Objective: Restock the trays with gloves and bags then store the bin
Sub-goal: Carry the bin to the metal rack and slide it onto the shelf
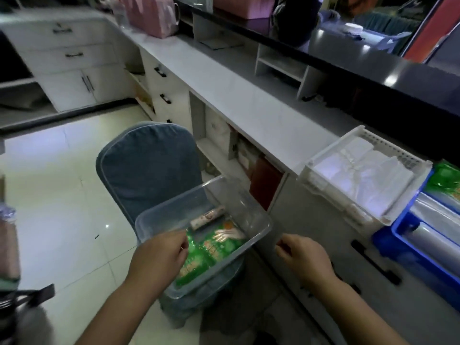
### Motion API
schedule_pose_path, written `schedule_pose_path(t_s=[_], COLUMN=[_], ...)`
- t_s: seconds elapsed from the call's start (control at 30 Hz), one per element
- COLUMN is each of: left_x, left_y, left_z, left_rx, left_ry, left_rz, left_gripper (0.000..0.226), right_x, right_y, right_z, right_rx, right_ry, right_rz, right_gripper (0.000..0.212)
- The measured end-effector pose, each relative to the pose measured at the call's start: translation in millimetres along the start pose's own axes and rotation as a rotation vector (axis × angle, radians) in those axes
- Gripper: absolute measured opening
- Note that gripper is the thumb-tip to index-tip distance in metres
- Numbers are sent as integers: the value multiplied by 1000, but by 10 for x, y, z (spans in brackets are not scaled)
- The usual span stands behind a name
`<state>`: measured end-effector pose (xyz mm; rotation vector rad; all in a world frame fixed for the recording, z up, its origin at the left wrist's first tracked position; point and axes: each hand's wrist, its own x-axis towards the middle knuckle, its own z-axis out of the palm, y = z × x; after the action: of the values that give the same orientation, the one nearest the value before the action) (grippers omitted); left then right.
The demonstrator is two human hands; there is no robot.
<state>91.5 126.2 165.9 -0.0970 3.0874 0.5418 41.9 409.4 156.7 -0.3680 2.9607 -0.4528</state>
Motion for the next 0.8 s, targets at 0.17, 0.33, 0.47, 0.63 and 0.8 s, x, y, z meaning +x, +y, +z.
schedule_pose_path(t_s=[0.17,0.33,0.47,0.63,0.8], left_x=[117,536,1056,1603,2078], left_y=[-416,-707,-1008,-1337,-1435], left_z=[71,262,349,293,355], left_rx=[-8,39,131,198,191], left_ry=[-48,-143,-207,-251,-313], left_rz=[-71,-72,-87,-121,-68], left_gripper=[10,13,17,17,14], right_x=[199,610,1049,1500,1790], right_y=[-272,-300,-327,-538,-644], right_z=[278,555,824,1045,1209], right_rx=[20,54,133,172,157], right_ry=[-40,-73,-156,-247,-262], right_rz=[25,72,176,201,262], right_gripper=[18,16,16,13,15])
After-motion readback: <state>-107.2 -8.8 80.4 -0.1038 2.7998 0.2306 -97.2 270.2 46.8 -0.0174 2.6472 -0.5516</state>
